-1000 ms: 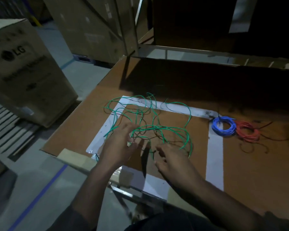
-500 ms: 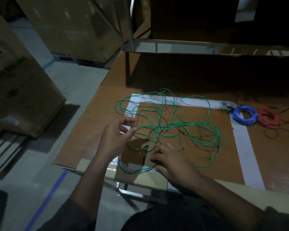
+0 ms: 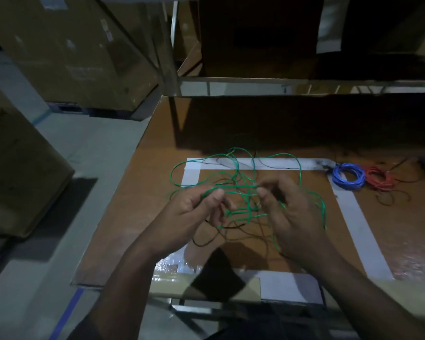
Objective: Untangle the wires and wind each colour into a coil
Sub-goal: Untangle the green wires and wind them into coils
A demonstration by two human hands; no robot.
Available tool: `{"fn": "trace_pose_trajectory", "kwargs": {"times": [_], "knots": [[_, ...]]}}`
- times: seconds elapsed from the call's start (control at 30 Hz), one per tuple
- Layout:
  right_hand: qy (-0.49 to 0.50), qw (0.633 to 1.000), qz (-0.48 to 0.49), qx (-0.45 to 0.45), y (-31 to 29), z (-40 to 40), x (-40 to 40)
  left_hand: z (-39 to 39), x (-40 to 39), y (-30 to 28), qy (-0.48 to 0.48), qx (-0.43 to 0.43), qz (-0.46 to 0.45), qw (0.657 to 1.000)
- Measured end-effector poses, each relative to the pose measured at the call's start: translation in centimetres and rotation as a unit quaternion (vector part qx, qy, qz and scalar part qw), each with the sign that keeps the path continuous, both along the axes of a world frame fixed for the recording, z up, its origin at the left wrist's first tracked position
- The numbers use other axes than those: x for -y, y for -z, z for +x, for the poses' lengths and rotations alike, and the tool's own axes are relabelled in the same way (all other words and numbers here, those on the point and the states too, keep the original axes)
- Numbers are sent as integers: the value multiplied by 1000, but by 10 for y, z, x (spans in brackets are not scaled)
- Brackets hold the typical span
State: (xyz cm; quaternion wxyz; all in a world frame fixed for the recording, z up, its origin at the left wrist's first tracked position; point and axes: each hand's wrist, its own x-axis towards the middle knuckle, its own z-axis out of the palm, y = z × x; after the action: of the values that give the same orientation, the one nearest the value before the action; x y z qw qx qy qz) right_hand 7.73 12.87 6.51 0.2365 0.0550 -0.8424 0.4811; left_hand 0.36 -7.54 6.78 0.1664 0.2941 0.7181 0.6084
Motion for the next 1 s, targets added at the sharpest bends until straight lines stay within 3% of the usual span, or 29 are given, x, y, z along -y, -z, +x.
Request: {"fn": "trace_pose_trajectory", "kwargs": {"times": [0.07,0.2,0.3,0.43,0.6,0.67,0.73,0.8,0.9,1.0], "knots": [[31,998,2,-45,-19,-2,-1,0,-10,-10,4,15,31,999],[63,996,9,-55,-30,-4,-4,-6,-24,-27,28,158,206,965],[50,998,19,30,-16,-2,-7,-16,-25,-37,69,247,322,911],[60,997,33,45,-5,1,-16,-32,-17,-39,109,368,430,817],[82,990,-54,104,6,-1,-26,-50,-9,-37,111,394,510,756],[76,990,-65,100,9,-2,-21,-50,-12,-37,72,380,524,759],[81,992,16,95,10,-4,-17,-48,-19,-38,24,347,526,777],[43,982,128,134,8,-5,-16,-46,-27,-36,-31,269,496,825],[-81,938,281,185,0,-6,-14,-44,-41,-30,-127,80,334,930],[-163,943,247,154,-15,-2,-14,-40,-53,-16,-146,-74,100,981]]}}
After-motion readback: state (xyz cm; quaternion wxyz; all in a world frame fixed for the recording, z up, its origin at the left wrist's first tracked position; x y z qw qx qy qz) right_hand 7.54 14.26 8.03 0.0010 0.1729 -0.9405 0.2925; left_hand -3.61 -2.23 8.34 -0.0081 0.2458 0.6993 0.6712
